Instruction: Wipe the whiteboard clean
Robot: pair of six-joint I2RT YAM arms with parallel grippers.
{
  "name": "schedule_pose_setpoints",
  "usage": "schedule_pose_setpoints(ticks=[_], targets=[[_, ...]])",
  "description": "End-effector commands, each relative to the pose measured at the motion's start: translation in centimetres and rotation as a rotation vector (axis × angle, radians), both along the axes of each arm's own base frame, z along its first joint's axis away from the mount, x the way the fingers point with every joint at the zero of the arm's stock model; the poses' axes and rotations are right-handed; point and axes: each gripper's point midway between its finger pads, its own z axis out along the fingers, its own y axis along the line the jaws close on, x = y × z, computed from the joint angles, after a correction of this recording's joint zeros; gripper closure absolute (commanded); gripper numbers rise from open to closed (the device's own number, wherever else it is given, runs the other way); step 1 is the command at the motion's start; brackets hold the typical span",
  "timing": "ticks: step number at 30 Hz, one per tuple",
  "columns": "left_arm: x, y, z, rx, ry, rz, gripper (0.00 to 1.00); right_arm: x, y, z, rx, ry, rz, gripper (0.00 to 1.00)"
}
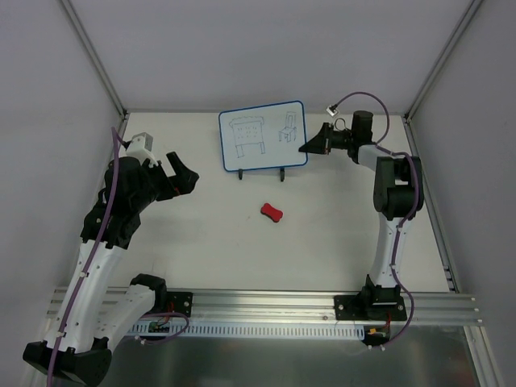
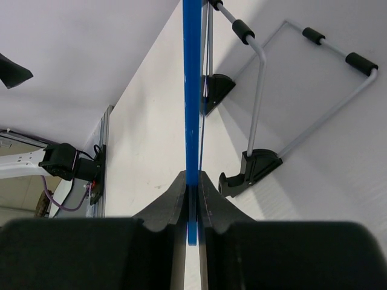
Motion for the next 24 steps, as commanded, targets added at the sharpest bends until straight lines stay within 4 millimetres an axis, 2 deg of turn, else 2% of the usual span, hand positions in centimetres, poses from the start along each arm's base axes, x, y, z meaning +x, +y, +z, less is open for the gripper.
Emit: schedule_pose_setpoints(ticks=[1,4,5,6,10,15,19,24], targets=[[0.0,-0.6,1.4,-0.032,-0.038,-0.018,0.01,1.0,0.7,6.8,0.051,-0.192,0.024,1.00],[0.0,-0.6,1.4,-0.030,-0.040,-0.017,0.01,1.7,1.1,8.8,0.084,-0.261,0.003,1.00],[0.0,-0.5,1.4,-0.029,-0.040,-0.015,0.01,1.6,1.3,9.6,0.116,-0.200,-0.009,1.00],[0.0,-0.5,1.4,-0.029,-0.040,-0.014,0.01,1.8,1.4,11.1,0.148,-0.294,-0.011,1.00],[0.1,-0.4,1.3,-0.023,-0.042,-0.010,0.01,2.1,1.8,14.7,0.276,-0.289,-0.037,1.00],[0.2,-0.4,1.1,-0.014,-0.037,-0.013,0.01,0.8,4.2,16.5,0.306,-0.302,-0.008,1.00],[0.2,-0.4,1.2,-0.006,-0.041,-0.020,0.01,-0.1,5.3,17.4,0.330,-0.301,-0.018,1.00],[-0.2,-0.5,1.8,-0.006,-0.066,-0.032,0.01,-2.2,5.8,19.5,0.351,-0.327,-0.029,1.00]])
